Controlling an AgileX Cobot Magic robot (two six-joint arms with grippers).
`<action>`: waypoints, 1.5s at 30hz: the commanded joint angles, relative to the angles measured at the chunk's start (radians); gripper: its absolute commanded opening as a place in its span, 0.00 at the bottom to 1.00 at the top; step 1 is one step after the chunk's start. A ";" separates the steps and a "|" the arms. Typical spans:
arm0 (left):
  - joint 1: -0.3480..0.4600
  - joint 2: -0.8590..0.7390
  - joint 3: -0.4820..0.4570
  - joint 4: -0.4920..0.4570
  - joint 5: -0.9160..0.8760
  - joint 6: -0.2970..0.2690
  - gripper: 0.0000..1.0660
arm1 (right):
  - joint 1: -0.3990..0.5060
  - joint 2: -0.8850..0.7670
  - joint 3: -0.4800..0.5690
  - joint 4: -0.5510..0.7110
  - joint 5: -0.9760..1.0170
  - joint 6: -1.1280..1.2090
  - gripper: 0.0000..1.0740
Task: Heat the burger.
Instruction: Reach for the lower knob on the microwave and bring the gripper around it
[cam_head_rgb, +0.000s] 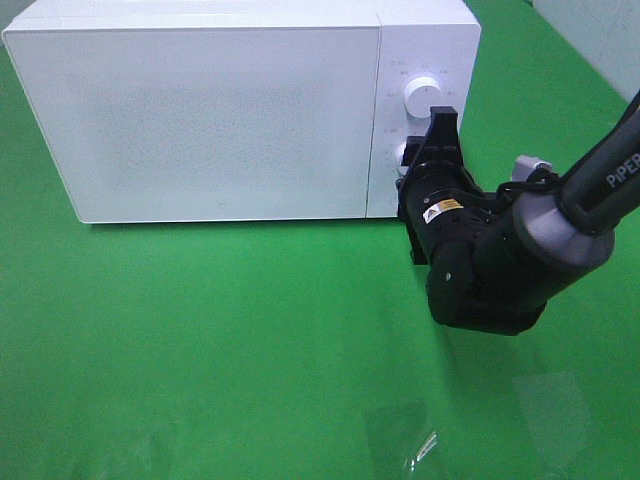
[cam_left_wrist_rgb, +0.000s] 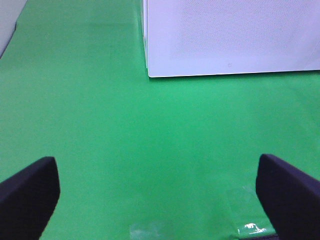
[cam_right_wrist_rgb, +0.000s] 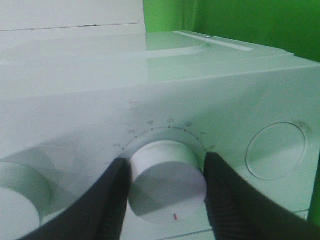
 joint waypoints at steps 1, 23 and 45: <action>0.003 -0.017 0.004 -0.003 -0.011 -0.004 0.94 | 0.001 -0.008 -0.031 -0.165 -0.123 0.024 0.00; 0.003 -0.017 0.004 -0.003 -0.011 -0.004 0.94 | 0.000 -0.008 -0.031 -0.109 -0.136 0.085 0.11; 0.003 -0.017 0.004 -0.003 -0.011 -0.004 0.94 | 0.000 -0.020 -0.018 0.020 -0.136 -0.026 0.60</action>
